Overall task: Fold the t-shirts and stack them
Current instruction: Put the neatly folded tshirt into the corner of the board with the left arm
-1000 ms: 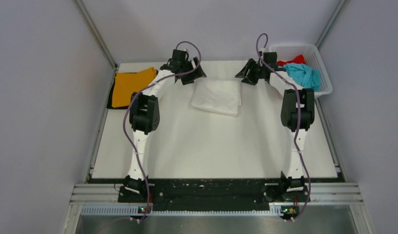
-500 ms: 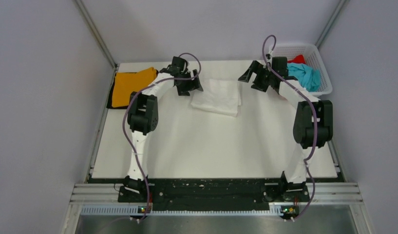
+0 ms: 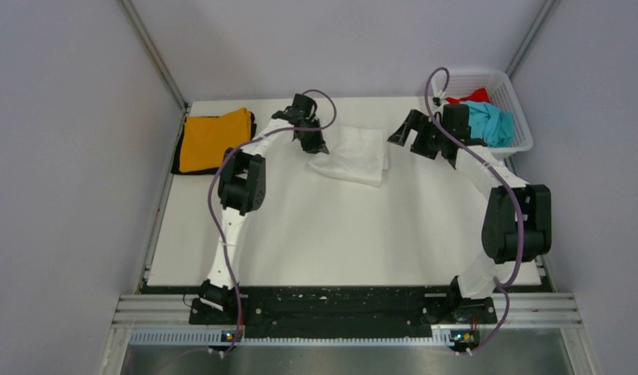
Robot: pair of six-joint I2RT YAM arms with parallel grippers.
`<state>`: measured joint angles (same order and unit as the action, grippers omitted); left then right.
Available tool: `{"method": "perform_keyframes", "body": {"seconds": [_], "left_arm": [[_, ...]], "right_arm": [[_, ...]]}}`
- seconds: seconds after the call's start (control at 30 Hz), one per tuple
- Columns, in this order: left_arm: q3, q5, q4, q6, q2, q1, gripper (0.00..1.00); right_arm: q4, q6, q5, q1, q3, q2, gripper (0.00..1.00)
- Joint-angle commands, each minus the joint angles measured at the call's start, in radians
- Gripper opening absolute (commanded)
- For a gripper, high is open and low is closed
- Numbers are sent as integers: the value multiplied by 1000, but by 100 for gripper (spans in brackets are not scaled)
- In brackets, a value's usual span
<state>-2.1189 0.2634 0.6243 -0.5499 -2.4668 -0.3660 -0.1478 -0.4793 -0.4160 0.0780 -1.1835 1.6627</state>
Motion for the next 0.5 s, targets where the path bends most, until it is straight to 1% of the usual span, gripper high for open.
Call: {"method": "perform_keyframes", "body": {"seconds": [0.0, 0.07, 0.13, 0.3, 0.4, 0.47], "left_arm": [[-66, -188, 82, 44, -32, -65, 0], [-70, -342, 98, 99, 18, -86, 0], [-67, -466, 107, 135, 68, -84, 0], [-19, -654, 96, 244, 185, -50, 0], [62, -771, 35, 334, 261, -37, 0], [129, -793, -20, 414, 318, -29, 0]], "right_arm": [[6, 56, 23, 0, 18, -80, 99], [-2, 58, 27, -9, 27, -86, 99], [1, 62, 35, -12, 44, -98, 99], [-2, 92, 73, -11, 61, -146, 99], [-2, 111, 101, -12, 69, -169, 99], [-8, 125, 96, -12, 66, -173, 99]]}}
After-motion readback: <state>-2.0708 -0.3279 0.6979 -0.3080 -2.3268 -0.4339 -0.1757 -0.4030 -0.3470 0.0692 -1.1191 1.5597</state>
